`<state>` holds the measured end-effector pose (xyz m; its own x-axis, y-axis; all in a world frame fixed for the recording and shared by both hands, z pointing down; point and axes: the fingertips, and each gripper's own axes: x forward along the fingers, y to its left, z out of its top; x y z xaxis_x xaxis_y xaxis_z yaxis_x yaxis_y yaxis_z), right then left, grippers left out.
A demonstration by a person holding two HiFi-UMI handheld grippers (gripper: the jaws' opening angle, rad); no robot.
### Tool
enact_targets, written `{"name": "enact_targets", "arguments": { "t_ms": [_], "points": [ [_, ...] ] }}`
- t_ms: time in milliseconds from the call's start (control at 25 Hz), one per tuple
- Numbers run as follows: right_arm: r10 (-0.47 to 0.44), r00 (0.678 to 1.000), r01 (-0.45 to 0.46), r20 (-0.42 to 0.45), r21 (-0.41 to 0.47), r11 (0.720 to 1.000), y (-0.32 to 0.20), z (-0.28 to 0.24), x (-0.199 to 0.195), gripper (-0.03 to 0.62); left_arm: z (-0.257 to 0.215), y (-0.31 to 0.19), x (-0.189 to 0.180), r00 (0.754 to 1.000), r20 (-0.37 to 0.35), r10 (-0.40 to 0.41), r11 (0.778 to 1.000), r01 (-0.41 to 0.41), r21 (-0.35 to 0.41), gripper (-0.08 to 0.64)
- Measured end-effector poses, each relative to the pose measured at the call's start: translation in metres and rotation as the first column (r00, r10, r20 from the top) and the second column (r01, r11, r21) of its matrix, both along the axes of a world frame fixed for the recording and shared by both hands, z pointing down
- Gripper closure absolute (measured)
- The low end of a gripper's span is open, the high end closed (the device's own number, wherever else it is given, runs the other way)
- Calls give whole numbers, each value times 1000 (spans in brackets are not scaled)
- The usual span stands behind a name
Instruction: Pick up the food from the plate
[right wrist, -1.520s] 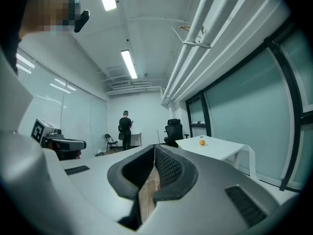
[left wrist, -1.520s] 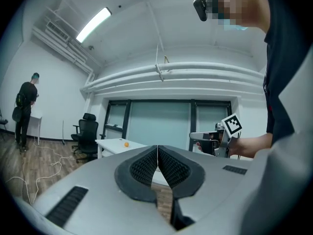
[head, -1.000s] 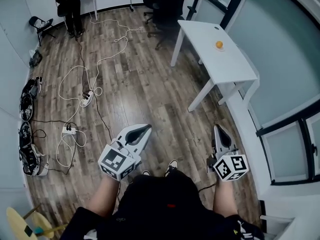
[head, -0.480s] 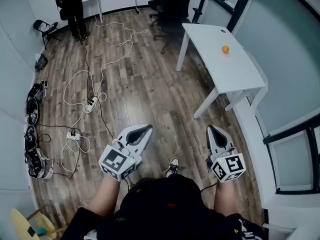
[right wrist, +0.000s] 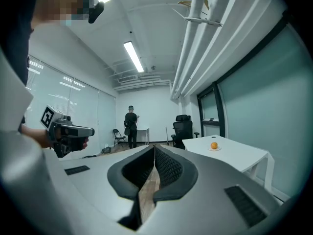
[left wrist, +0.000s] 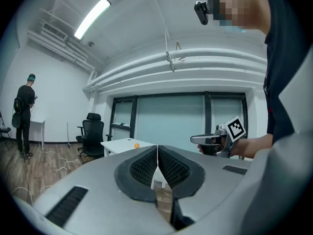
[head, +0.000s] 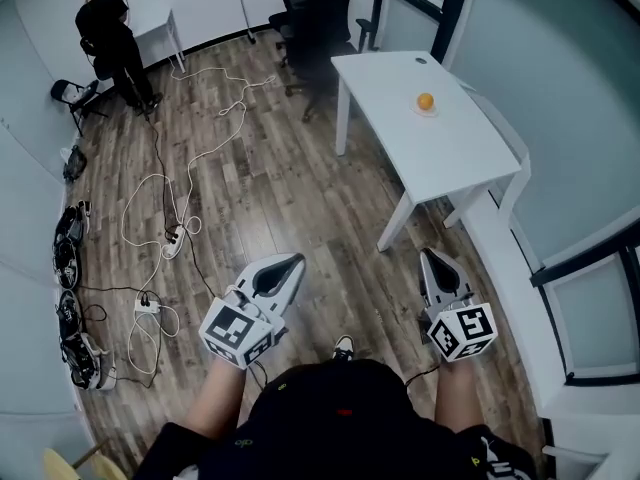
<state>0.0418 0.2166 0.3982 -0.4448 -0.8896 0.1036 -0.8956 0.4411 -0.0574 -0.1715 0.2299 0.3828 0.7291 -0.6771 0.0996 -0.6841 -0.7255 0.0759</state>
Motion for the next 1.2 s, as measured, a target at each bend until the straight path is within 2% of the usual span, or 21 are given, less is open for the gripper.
{"name": "enact_targets", "arguments": {
  "t_ms": [200, 440, 600, 760, 1040, 1120, 1200],
  "points": [
    [20, 1000, -20, 12, -9, 1000, -28, 9, 50, 568, 5, -32, 55, 999, 14, 43, 999, -43, 5, 537],
    [10, 999, -9, 32, -25, 1000, -56, 23, 78, 568, 13, -56, 95, 997, 39, 66, 998, -65, -17, 537],
    [-3, 999, 4, 37, -27, 1000, -75, 24, 74, 568, 13, -70, 95, 997, 41, 68, 998, -68, -13, 537],
    [-5, 1000, 5, 5, -16, 1000, -103, 27, 63, 568, 25, -99, 83, 997, 27, 68, 997, -67, -33, 537],
    [94, 995, -95, -36, -38, 995, -163, 31, 77, 568, 27, -187, 85, 991, -9, 137, 990, -137, -23, 537],
    [118, 992, -120, -46, -43, 992, -186, 31, 76, 568, 26, -216, 84, 989, 1, 151, 989, -151, -8, 537],
    [130, 989, -133, -65, -48, 990, -211, 28, 71, 568, 25, -242, 82, 984, 46, 170, 985, -172, 28, 537]
  ]
}}
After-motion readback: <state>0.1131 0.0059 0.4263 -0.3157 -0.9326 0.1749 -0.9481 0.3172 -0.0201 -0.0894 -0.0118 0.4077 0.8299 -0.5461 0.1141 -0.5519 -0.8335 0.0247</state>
